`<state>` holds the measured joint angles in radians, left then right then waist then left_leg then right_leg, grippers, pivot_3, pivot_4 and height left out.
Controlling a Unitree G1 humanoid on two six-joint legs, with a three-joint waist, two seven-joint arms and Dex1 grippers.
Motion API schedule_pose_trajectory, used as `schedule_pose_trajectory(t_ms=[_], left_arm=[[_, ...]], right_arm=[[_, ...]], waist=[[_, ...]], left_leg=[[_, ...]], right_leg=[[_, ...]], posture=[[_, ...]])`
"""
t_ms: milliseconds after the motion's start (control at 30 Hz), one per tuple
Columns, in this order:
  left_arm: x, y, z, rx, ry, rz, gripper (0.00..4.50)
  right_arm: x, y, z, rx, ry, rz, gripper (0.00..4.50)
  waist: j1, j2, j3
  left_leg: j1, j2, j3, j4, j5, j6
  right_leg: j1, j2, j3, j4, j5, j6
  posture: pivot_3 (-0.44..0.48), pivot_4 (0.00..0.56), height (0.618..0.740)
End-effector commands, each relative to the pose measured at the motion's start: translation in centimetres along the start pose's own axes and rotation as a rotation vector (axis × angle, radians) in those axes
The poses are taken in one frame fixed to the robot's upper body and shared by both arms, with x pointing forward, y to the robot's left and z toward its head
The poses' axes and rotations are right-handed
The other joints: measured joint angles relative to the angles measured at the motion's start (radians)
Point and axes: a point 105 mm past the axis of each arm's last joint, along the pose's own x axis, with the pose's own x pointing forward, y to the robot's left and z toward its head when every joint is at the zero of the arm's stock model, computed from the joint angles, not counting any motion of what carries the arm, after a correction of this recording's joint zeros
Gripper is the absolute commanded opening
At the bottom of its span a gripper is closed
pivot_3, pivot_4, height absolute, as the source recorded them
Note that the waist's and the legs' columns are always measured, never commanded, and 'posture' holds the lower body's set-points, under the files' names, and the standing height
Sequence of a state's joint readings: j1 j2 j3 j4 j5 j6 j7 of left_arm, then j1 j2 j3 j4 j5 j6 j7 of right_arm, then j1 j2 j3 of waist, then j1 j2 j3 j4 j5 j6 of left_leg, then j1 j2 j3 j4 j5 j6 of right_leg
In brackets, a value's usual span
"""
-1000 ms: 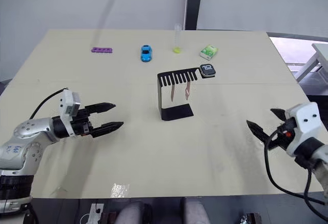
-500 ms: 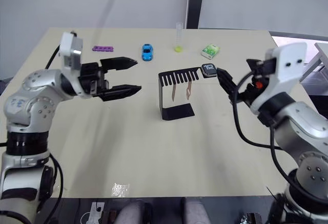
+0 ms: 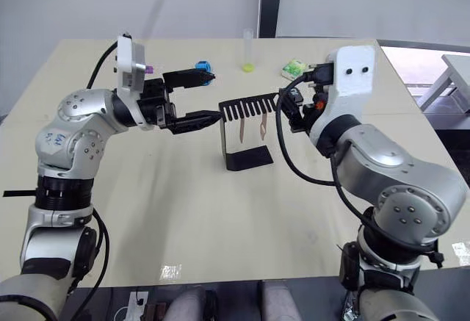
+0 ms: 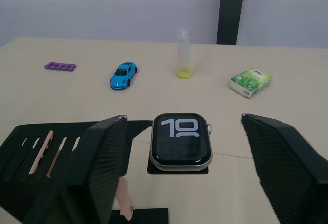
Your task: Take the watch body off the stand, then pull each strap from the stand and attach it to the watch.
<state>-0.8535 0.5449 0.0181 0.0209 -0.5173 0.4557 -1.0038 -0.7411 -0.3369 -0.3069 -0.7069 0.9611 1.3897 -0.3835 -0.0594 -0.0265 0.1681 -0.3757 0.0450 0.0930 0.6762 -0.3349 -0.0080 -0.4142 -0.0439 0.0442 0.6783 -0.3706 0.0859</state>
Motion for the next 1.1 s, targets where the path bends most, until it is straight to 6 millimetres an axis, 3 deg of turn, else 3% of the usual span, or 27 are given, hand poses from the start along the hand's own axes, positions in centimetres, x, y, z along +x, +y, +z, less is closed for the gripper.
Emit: schedule_pose_trajectory(t_ms=[33, 1100], left_arm=[[0.1, -0.2, 1.0, 0.051, -0.015, -0.012, 4.50], [0.0, 0.0, 1.2, 0.057, -0.023, 0.002, 4.50]], right_arm=[[-0.2, 0.2, 0.8, -0.017, -0.038, -0.016, 3.35], [1.7, 0.1, 0.2, 0.028, -0.001, -0.021, 3.35]], waist=[[0.000, 0.000, 0.000], [-0.001, 0.000, 0.000]], left_leg=[[0.000, 0.000, 0.000, 0.000, 0.000, 0.000], [0.000, 0.000, 0.000, -0.001, 0.000, 0.000]], right_leg=[[0.000, 0.000, 0.000, 0.000, 0.000, 0.000], [0.000, 0.000, 0.000, 0.000, 0.000, 0.000]], posture=[[0.000, 0.150, 0.740], [0.000, 0.150, 0.740]])
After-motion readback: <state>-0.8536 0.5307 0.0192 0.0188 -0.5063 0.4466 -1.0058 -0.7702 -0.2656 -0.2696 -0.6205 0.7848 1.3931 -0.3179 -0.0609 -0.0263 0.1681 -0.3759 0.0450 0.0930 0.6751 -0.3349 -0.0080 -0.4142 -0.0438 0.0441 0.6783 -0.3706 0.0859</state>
